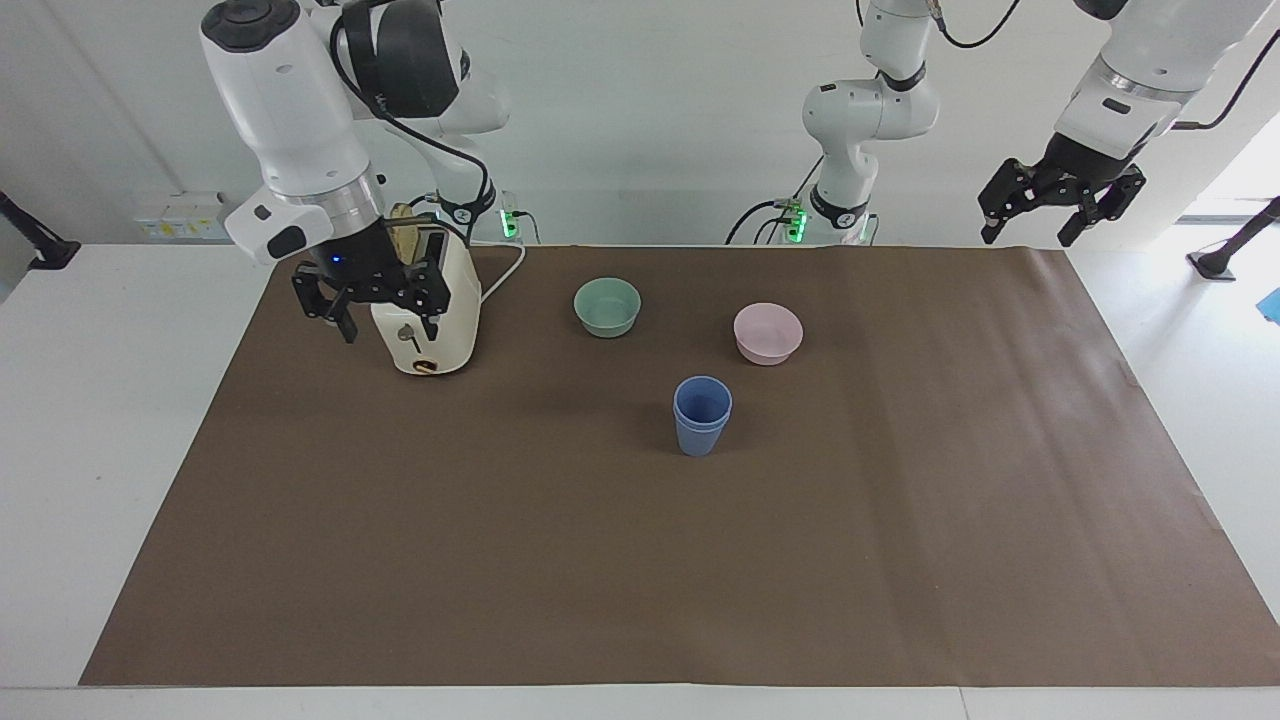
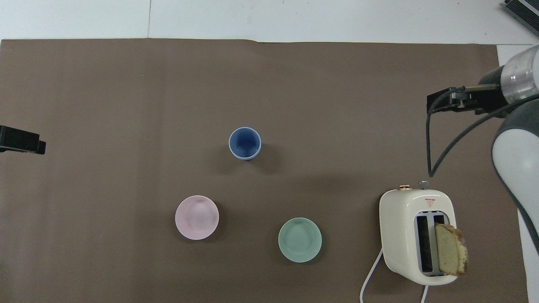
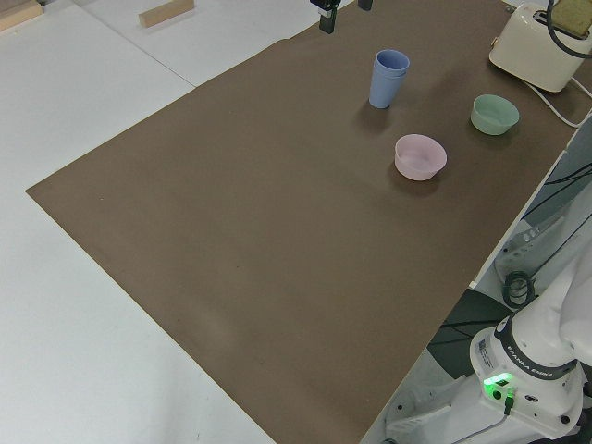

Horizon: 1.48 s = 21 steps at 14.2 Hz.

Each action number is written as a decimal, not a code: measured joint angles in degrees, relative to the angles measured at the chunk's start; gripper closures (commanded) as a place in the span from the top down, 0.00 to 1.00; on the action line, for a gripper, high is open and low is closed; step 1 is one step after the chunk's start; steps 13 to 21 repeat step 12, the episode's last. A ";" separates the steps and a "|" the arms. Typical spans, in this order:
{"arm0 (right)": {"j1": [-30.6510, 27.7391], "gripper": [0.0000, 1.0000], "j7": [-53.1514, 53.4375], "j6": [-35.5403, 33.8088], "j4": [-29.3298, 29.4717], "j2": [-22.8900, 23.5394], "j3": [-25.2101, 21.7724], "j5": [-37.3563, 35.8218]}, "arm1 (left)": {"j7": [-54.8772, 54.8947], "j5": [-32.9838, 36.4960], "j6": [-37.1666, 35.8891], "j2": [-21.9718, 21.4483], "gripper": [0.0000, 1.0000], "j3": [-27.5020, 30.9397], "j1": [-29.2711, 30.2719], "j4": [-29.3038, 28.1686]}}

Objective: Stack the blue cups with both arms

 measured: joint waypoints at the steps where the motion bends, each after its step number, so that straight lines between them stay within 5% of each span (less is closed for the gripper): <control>1: -0.59 1.00 -1.36 -1.09 0.00 -0.37 -0.12 -0.05 | 0.00 0.00 0.00 0.00 1.00 0.03 0.01 0.00; 21: -3.10 1.00 -6.14 -3.09 0.00 -1.12 -1.36 -0.09 | 0.00 0.00 0.00 0.00 1.00 0.03 0.01 0.00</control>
